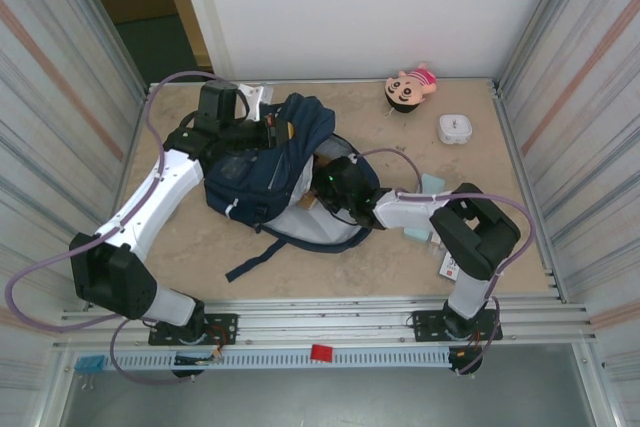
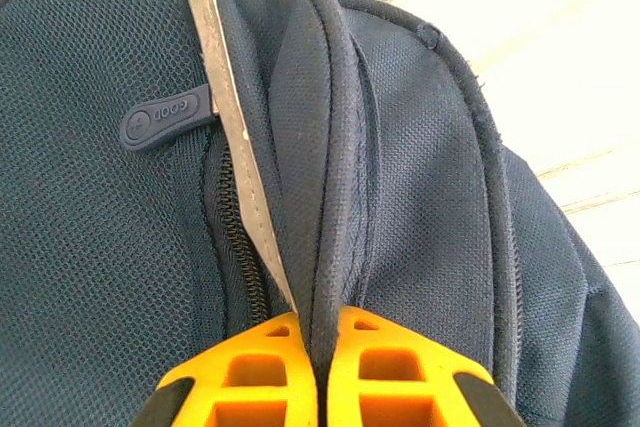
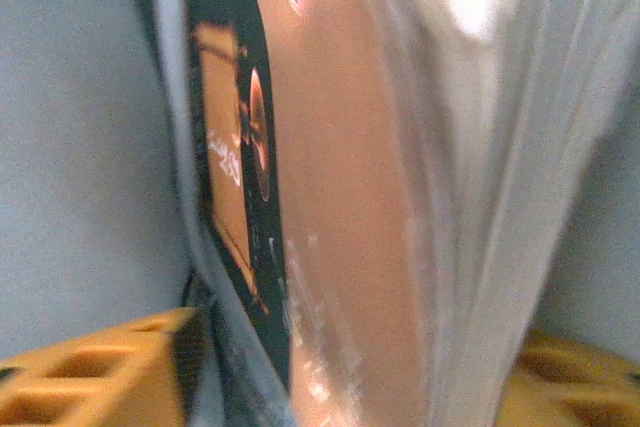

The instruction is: Pack books, pencil case, and school supplies into a backpack

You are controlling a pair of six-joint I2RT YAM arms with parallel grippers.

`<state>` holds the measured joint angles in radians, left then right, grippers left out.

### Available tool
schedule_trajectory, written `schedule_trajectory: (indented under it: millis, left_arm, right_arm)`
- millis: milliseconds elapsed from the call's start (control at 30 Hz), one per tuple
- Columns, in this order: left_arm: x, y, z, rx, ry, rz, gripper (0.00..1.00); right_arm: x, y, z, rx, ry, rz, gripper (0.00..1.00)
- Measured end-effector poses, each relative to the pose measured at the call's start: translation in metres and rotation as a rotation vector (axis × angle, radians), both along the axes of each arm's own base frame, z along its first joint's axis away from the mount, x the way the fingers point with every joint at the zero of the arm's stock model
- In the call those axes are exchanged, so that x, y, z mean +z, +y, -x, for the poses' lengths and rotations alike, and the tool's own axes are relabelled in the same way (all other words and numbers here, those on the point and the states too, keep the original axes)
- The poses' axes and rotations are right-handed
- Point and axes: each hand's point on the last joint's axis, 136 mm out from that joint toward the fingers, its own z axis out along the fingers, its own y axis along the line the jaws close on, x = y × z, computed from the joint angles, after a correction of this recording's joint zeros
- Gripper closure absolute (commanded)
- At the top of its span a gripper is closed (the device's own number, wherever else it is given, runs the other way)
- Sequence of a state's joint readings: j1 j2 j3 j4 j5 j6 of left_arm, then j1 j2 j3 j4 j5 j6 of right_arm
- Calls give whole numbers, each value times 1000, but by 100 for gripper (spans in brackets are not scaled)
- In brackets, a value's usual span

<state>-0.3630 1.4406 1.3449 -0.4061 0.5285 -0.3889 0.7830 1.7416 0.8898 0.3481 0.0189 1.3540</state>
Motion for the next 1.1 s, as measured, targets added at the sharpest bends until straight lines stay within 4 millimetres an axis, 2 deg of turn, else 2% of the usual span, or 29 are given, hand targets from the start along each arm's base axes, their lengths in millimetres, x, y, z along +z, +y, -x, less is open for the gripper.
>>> schedule_trajectory:
  millis: [100,167,267,433,567,667,733,800,900,1033,1100]
  left_arm:
    - [-2,2,1,-7,-4,-22,100]
    - [-4,3,2,-6,-6,-36,100]
    - [-7,5,1,-7,-14,-55,100]
    - [-9,6,1,-10,-46,-98,100]
    - [-22,-7,11,-64,-85,-183,100]
    - [-46,-28,24,-140,-90,-259,100]
    - [-70,-42,29,-180,-69,-314,100]
    - [-101,-55,34,-220,-32,-368,100]
    - [-148,-74,45,-277,17,-448,95]
    - [-195,-86,55,-318,72,-528,83]
    - [-203,-86,54,-312,87,-537,65]
  right_arm:
    - [-3,-20,9,-6,29,31,0]
    - [5,-29,14,-2,22,41,0]
    - [29,-44,24,11,-16,48,0]
    - [85,-71,44,35,-140,69,0]
    - [116,-103,52,38,-247,93,0]
    - [130,-126,54,43,-311,145,0]
    - [137,-137,57,65,-354,191,0]
    - [139,-141,63,112,-378,228,0]
    - [136,-139,70,192,-397,280,0]
    - [128,-135,79,296,-425,353,0]
    - [124,-131,85,352,-450,396,0]
